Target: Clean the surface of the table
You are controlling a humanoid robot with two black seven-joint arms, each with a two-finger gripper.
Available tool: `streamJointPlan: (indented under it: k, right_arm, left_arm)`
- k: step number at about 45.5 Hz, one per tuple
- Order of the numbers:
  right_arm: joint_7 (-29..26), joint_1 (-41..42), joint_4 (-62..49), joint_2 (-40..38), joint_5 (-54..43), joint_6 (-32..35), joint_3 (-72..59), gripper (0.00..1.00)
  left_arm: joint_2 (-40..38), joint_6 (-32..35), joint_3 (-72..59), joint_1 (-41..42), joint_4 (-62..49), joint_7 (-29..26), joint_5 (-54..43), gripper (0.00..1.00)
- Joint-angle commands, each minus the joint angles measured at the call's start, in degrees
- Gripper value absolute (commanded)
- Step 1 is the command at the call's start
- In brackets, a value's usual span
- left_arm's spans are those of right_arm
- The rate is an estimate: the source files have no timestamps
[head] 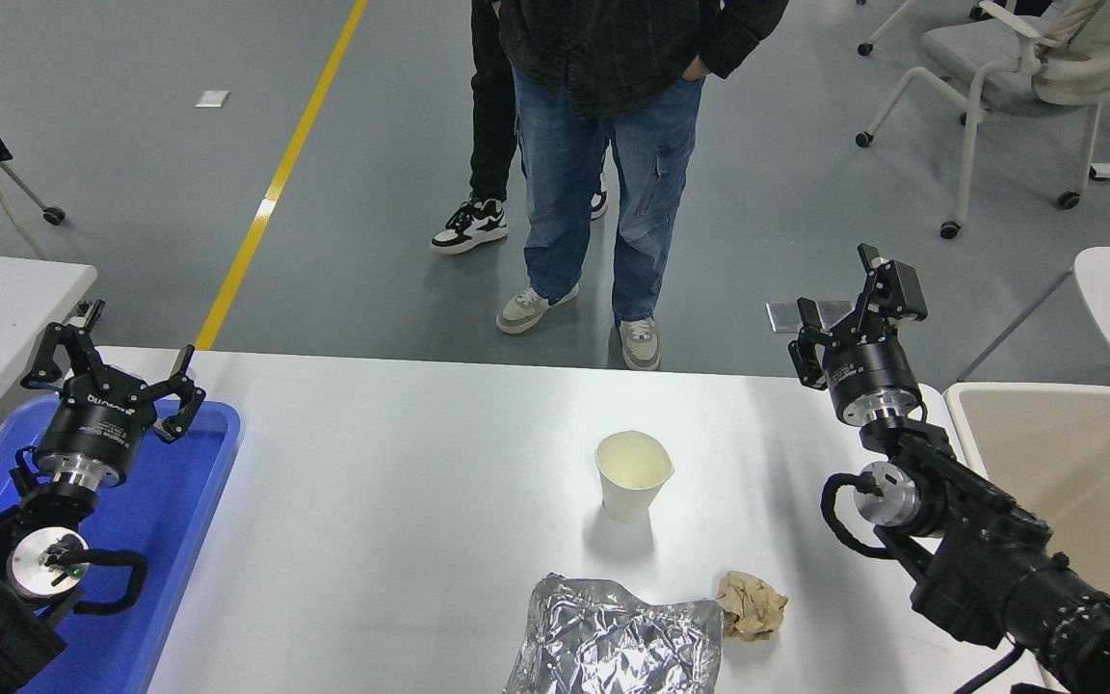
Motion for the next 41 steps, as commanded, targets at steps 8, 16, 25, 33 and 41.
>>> streamJointPlan:
  k: [8,16,25,33,41]
  right_arm:
    - [0.0,-0.2,-0.4,0.0,0.0,0.2,-0.1,0.98]
    - [0.2,-0.5,0.1,-1.1,0.0,0.5,0.6,0.98]
    - [0.0,0.6,0.1,-3.0,0.0,0.8,0.8,0.98]
    - [-0.2,3.1,-0.4,-3.2,0.0,0.8,-0.3,0.98]
    - [-0.4,5.0,-0.5,-5.2,-0.1,0.8,-1.1,0.98]
  left_arm:
    - [0.0,0.0,0.0,0.0,0.0,0.0,0.1,1.0]
    - [0.0,0.0,0.0,0.0,0.0,0.0,0.0,1.0]
    - [0.0,0.0,0.0,0.0,0.0,0.0,0.0,1.0]
    - [0.0,0.0,0.0,0.0,0.0,0.0,0.0,1.0]
    - [0.0,0.0,0.0,0.0,0.0,0.0,0.0,1.0]
